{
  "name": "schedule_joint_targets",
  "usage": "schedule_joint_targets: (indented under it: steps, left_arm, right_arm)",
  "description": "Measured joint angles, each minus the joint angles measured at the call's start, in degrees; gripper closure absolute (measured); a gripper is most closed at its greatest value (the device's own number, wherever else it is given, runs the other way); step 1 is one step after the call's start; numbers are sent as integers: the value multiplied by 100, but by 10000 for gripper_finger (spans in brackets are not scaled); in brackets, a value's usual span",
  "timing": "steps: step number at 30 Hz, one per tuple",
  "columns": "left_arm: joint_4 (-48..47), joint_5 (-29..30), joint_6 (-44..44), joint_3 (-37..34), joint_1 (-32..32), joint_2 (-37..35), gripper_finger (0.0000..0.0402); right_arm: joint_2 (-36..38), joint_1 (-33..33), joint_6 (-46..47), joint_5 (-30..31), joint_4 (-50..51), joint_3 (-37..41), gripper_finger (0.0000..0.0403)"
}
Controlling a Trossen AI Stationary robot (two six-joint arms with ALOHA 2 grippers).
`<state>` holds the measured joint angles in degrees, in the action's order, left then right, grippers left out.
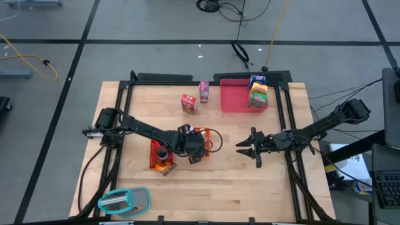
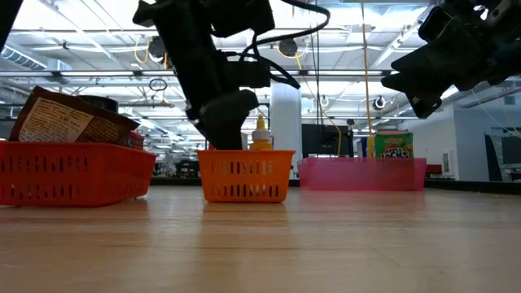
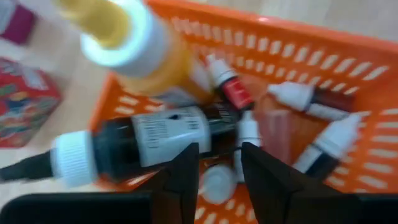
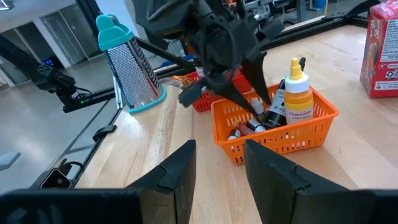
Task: Pick & Place Kitchen Items
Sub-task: Put the small black food coloring bottle into the orange bin, then put the red cereal box into the light red bin
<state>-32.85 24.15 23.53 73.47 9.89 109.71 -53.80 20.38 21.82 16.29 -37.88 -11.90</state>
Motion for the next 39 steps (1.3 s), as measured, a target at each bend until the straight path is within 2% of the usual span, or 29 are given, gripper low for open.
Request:
schedule_joint_targets:
  steps: [5,13,22,25,29,39]
  left_arm:
    - [346,-36,-235,-15,37,7,264]
    - [258,133,-444,-17,-28,-145,233]
    - [254,213,-846,-15,-24,-1140,231]
    - [171,636,-1070,-15,-57,-1469,231]
    - [36,1328,-1513,-9,-285,-1732,231]
    - [-547,1166,-2428,-17,-1306,-1700,231]
  right_arm:
    - [0,0,0,2,-2,0,273]
    - [0,0,0,4,0,0,273]
    - [0,0,-13,9,38,2,273]
    - [0,0,-33,11,41,2,273]
    - [-2,-9,-214,45,21,2,273]
    - [0,-353,-321,9,-92,2,273]
